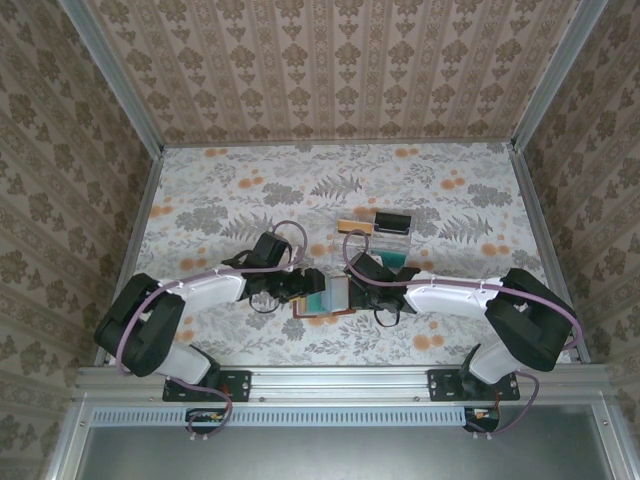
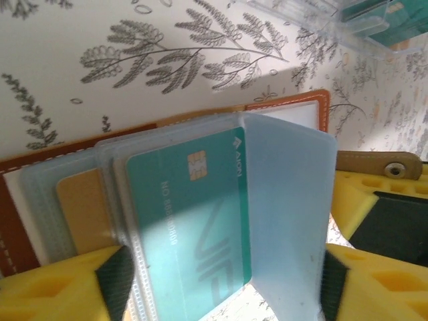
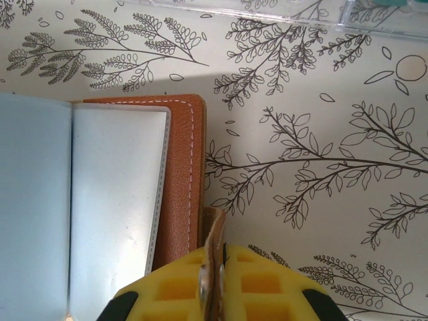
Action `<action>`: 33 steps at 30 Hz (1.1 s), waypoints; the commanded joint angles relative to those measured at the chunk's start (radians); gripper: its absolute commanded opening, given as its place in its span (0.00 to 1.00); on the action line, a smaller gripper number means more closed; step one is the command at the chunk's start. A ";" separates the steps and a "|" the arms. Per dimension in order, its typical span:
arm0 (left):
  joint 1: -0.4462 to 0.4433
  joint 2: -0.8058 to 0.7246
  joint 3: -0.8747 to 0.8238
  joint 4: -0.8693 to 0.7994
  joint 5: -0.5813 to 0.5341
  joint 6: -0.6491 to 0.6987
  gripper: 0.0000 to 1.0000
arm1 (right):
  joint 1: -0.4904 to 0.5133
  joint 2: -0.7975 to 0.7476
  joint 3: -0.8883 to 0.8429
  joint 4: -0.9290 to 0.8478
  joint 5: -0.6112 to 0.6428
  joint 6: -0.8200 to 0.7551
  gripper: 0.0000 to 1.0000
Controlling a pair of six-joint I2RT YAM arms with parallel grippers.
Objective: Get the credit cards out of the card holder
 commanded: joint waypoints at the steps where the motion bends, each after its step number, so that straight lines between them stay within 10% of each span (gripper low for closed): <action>1: -0.012 0.026 -0.004 0.011 0.032 0.009 0.83 | -0.002 0.008 -0.010 0.015 -0.019 0.012 0.01; 6: -0.019 0.032 0.006 0.003 0.033 0.015 1.00 | -0.001 -0.001 -0.017 0.014 -0.013 0.016 0.07; 20: -0.016 -0.020 0.040 -0.127 -0.041 0.049 0.98 | -0.018 -0.144 -0.009 -0.097 0.064 0.001 0.32; 25: 0.019 -0.102 0.043 -0.223 -0.095 0.085 0.86 | -0.020 -0.197 0.037 -0.105 0.035 -0.018 0.35; 33: 0.050 -0.072 0.038 -0.241 -0.102 0.119 0.41 | 0.003 -0.089 0.135 -0.012 -0.096 0.020 0.29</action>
